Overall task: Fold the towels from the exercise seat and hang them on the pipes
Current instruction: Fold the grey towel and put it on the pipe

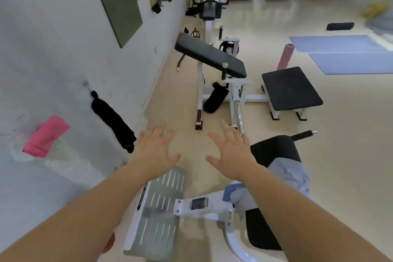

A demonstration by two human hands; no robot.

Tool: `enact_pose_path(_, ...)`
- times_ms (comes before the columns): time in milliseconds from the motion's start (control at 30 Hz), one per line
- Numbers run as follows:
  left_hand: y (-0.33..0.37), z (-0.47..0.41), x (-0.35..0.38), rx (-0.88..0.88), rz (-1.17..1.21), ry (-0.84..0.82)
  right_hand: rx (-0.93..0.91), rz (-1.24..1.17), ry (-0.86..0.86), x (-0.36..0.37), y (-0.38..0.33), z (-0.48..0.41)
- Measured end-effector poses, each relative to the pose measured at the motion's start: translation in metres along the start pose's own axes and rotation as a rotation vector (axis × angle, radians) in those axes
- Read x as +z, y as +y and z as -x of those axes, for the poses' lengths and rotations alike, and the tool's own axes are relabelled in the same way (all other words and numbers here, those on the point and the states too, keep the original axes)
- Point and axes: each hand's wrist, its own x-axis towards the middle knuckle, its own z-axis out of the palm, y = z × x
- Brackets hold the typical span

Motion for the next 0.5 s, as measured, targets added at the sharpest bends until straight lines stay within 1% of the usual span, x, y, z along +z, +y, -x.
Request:
enact_pose_path(133,0.110,0.007,0.061,0.031,0.036,-0.103,0.095,-0.012,-0.069,0.026,0.112,0.062)
enact_pose_path(233,0.184,0.016,0.093,0.069,0.059,-0.169,0.198,-0.036,-0.106,0.042,0.179,0.104)
enact_pose_path(367,0.250,0.024,0.118,0.101,0.097,-0.225,0.300,-0.097,-0.164,0.061,0.233,0.146)
enact_pose_path(500,0.280,0.018,0.135,0.114,0.115,-0.264,0.341,-0.137,-0.176,0.084,0.262,0.162)
